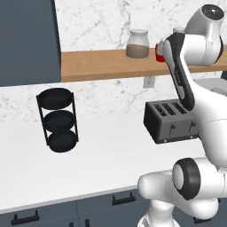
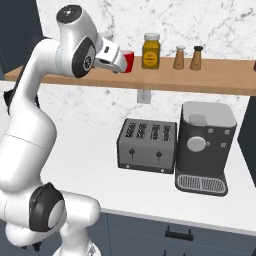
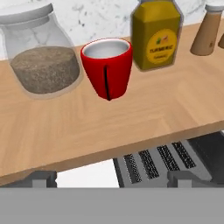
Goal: Gather all objects into one cabinet and sort the glasses and bowls to opposite sides.
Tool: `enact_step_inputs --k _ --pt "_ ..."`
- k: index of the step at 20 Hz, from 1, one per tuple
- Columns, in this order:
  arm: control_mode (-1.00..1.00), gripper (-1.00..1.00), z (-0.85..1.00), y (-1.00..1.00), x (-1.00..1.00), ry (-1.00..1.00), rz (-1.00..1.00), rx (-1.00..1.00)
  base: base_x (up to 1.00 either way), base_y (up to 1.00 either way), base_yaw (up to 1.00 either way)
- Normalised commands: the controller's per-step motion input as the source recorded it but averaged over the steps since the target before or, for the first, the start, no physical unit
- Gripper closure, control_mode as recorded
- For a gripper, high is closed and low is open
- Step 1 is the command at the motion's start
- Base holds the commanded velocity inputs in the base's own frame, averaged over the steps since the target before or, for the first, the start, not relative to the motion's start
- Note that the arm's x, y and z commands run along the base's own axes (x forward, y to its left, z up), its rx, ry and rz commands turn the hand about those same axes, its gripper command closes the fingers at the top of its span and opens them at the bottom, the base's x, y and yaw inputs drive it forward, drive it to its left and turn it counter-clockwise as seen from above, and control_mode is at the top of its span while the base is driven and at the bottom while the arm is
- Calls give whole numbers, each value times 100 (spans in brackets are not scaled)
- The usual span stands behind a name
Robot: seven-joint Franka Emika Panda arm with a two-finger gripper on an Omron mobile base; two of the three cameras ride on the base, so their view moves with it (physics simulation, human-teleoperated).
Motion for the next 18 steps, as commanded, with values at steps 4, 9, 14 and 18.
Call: enact_step_inputs --k 4,9,14,18 --pt "-100 -100 -2 23 67 8 0 0 0 0 0" --pt "-100 -100 27 -1 10 11 0 2 0 0 0" --pt "-100 -100 25 0 -10 11 -1 4 0 0 0" --pt "-100 -100 -5 -11 -7 12 0 0 0 0 0"
